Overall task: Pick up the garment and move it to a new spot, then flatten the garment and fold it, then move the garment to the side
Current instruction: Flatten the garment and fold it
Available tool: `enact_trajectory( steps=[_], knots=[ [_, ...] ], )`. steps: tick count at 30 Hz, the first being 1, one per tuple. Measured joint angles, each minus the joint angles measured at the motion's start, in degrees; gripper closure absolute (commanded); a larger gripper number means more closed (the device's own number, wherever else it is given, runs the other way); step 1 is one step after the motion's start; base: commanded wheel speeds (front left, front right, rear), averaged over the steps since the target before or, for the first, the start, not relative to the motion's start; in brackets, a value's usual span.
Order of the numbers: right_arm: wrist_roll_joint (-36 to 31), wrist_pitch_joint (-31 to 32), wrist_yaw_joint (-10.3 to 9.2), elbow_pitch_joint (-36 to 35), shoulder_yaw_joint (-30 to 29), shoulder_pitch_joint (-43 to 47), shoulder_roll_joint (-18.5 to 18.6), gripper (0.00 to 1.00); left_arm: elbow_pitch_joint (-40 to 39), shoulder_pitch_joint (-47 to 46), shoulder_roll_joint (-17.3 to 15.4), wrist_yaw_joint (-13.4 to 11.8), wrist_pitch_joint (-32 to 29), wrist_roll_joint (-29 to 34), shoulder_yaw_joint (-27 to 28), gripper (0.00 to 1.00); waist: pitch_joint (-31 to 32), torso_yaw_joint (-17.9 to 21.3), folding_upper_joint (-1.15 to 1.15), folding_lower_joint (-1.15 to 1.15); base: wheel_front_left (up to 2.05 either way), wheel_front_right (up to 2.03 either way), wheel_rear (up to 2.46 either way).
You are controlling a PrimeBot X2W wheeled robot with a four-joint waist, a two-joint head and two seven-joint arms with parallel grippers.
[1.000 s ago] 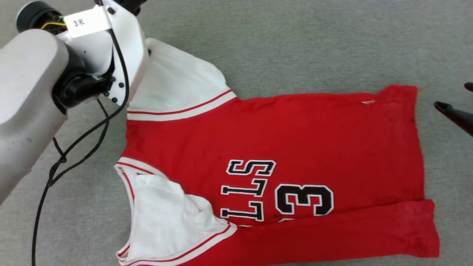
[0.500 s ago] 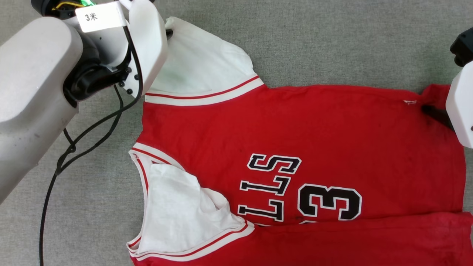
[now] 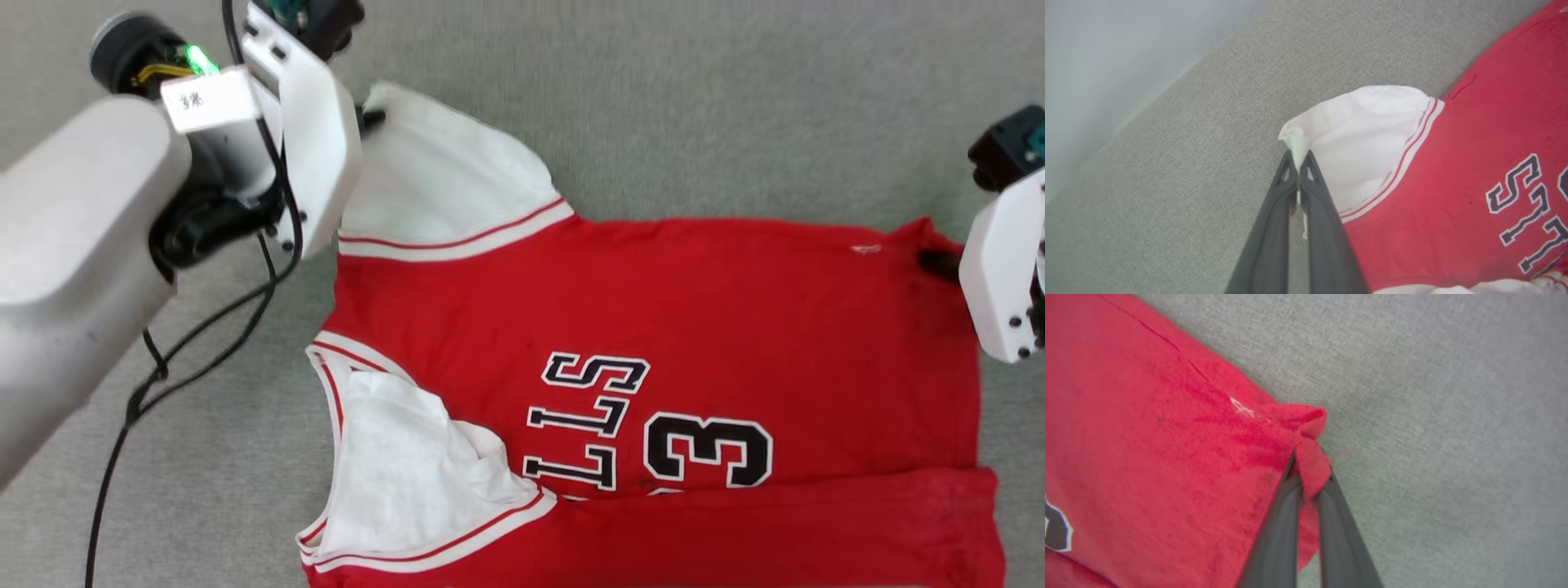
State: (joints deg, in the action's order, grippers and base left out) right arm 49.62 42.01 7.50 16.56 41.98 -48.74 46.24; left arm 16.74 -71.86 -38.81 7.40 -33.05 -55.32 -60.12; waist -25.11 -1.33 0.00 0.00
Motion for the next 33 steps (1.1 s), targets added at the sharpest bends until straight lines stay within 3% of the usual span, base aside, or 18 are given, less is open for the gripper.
enact_trajectory(
  steps=[9,16,23,28,33],
  knots=[
    [4.2,-9.8,0.01,-3.7,2.0,8.5,4.3,1.0,-5.0,10.9,-3.6,-1.1,4.6,-2.5,-1.9,1.0,9.9,-0.1,0.0,0.0,0.0,0.0,0.0],
    [5.8,-14.5,0.01,-6.8,2.4,17.9,6.9,1.0,-11.8,22.4,-8.7,-4.9,7.9,-4.9,-3.6,1.0,16.4,0.1,0.0,-0.01,0.0,0.0,0.0],
    [6.5,-17.9,0.01,-7.4,1.8,27.4,6.7,1.0,-17.5,33.1,-12.6,-8.7,10.4,-7.5,-6.2,1.0,19.7,0.6,0.0,-0.01,0.0,0.0,0.0],
    [5.9,-19.0,0.01,-6.1,1.6,31.8,4.7,1.0,-17.9,37.9,-12.6,-10.1,12.2,-8.4,-7.8,1.0,19.0,0.5,0.0,-0.01,0.0,0.0,0.0],
    [5.2,-19.0,0.01,-3.0,2.5,33.5,1.8,1.0,-14.0,40.3,-10.1,-9.9,13.1,-9.2,-8.9,1.0,18.0,0.7,0.0,0.0,0.0,0.0,0.0]
  ],
)
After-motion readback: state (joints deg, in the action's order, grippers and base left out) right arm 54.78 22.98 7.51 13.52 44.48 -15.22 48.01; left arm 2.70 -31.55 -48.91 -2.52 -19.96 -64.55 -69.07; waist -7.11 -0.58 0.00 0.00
